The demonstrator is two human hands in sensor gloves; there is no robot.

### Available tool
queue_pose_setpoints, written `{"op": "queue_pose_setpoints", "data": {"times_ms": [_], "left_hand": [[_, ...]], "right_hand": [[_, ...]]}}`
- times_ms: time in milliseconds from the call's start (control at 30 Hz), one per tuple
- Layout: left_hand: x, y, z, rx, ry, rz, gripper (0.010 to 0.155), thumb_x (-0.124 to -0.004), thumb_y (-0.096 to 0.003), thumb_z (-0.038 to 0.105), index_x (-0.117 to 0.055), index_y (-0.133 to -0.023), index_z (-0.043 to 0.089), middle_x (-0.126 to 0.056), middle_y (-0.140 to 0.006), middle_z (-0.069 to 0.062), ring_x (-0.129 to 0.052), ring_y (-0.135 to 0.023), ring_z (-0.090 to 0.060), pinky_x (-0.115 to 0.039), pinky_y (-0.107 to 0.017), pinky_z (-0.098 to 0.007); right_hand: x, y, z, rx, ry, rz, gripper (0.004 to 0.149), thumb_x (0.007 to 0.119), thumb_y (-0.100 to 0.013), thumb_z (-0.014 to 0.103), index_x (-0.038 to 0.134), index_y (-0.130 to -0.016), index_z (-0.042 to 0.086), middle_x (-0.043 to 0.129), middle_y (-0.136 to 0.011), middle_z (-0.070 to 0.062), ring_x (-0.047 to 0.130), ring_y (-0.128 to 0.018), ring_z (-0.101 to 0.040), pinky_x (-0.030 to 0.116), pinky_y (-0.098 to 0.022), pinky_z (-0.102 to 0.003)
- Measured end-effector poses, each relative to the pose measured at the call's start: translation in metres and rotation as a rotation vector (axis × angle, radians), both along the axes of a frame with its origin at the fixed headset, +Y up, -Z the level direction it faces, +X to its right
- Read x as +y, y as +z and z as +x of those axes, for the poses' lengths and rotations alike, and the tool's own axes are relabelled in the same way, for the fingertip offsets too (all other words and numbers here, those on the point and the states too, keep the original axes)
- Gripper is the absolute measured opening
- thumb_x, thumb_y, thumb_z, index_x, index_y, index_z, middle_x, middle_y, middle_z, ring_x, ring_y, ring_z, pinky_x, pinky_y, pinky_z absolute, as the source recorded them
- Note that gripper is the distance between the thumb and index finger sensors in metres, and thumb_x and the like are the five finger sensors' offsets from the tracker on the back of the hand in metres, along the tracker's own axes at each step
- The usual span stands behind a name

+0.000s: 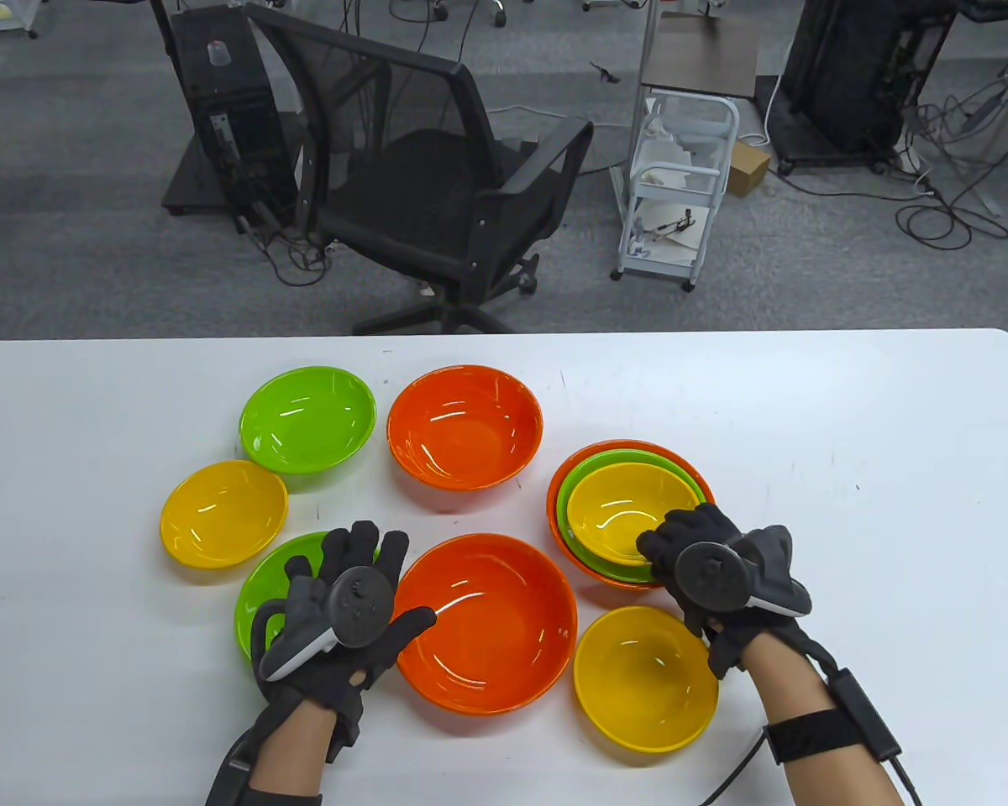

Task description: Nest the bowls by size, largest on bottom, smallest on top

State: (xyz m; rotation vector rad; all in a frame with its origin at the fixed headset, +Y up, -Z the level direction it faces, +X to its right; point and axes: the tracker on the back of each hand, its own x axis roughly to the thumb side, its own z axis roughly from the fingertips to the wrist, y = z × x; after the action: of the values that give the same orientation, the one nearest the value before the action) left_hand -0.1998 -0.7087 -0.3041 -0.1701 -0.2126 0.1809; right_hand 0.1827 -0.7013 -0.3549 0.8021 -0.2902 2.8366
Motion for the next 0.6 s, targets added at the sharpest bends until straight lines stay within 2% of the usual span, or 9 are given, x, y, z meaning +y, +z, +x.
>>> {"op": "queue_pose_setpoints", "data": {"times_ms": [333,467,500,600], "left_hand": [[-0.0007,0.0004,0.0004,0.002,0.003,-0.003,0.089,-0.058,-0.046,0.069,-0.019,-0.115,0.029,-0.013,-0.122,-0.014,-0.02,-0.114,-0.048,-0.021,-0.072,-0.076],[-0.001,0.0005,0.0005,0.005,0.006,-0.007,0.089,-0.058,-0.0461,0.068,-0.019,-0.115,0.029,-0.013,-0.122,-0.014,-0.02,-0.114,-0.048,-0.021,-0.072,-0.076],[-0.0012,0.0005,0.0004,0.006,0.008,-0.01,0.089,-0.058,-0.0461,0.068,-0.019,-0.115,0.03,-0.013,-0.122,-0.014,-0.02,-0.114,-0.048,-0.021,-0.072,-0.076],[-0.0011,0.0005,0.0,0.008,0.009,-0.008,0.088,-0.058,-0.0461,0.068,-0.019,-0.115,0.03,-0.013,-0.122,-0.014,-0.02,-0.114,-0.048,-0.021,-0.072,-0.076]], "right_hand": [[-0.0045,-0.0019,-0.0046,-0.004,0.028,-0.035,0.041,0.088,-0.043,0.021,0.091,-0.082,0.009,0.095,-0.08,-0.016,0.081,-0.083,-0.046,0.06,-0.066,-0.065],[-0.005,-0.0042,-0.0036,-0.03,0.033,-0.133,0.045,0.082,-0.046,0.023,0.086,-0.088,0.009,0.089,-0.087,-0.018,0.074,-0.089,-0.048,0.055,-0.067,-0.067],[-0.0062,-0.0052,-0.0029,-0.052,0.039,-0.203,0.047,0.079,-0.048,0.025,0.083,-0.091,0.009,0.086,-0.091,-0.019,0.07,-0.091,-0.049,0.051,-0.068,-0.067],[-0.0104,-0.0081,-0.0011,-0.076,0.033,-0.29,0.048,0.077,-0.049,0.026,0.08,-0.094,0.009,0.08,-0.096,-0.021,0.06,-0.096,-0.051,0.041,-0.07,-0.069]]}}
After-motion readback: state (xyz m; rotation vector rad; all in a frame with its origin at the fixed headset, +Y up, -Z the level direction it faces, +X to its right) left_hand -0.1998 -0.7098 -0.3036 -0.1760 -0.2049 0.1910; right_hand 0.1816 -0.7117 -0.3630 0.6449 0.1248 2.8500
